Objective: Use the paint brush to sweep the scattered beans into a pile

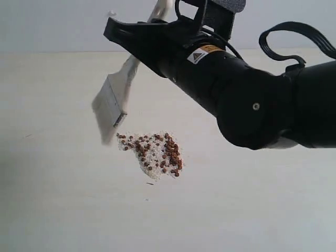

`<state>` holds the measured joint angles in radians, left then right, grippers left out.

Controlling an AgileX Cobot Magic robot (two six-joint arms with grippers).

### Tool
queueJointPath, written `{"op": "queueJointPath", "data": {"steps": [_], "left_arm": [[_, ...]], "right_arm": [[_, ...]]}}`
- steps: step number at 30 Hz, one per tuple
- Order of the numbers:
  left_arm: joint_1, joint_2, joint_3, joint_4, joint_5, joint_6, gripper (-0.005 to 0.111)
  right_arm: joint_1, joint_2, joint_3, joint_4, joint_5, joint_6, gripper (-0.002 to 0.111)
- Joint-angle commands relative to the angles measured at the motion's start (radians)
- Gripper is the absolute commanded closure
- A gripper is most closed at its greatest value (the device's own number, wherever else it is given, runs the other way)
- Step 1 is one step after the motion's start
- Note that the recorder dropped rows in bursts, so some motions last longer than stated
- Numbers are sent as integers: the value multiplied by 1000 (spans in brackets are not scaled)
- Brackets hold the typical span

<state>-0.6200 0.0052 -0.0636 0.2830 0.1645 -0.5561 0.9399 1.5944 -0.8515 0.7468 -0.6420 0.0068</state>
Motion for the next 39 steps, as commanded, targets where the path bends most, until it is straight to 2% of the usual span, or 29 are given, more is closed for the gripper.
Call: {"op": "queueJointPath", "data": {"steps": [1,7,11,17,20,28,35,39], "left_arm": [[4,-5,6,1,-2,2,107],[4,-5,6,1,-2,2,107],[4,-5,6,1,-2,2,107],[4,-5,6,1,-2,2,107],[4,-5,6,1,-2,2,107],[4,-5,6,1,-2,2,107],[4,-5,6,1,-2,2,107],[4,-5,6,1,-2,2,107]], "right_arm": [[12,2,-58,25,-37,-68,108],[153,79,-250,499,-242,-592,108],[200,177,-399,641,-315,-783,108],[238,324,-597,796,-518,-998,108],[240,391,-669,821,-579,-1046,108],[240,543,-856,904,-579,-1102,108],[240,671,-964,900,-579,-1127,108],[240,729,-986,830,-579,-1115,108]]}}
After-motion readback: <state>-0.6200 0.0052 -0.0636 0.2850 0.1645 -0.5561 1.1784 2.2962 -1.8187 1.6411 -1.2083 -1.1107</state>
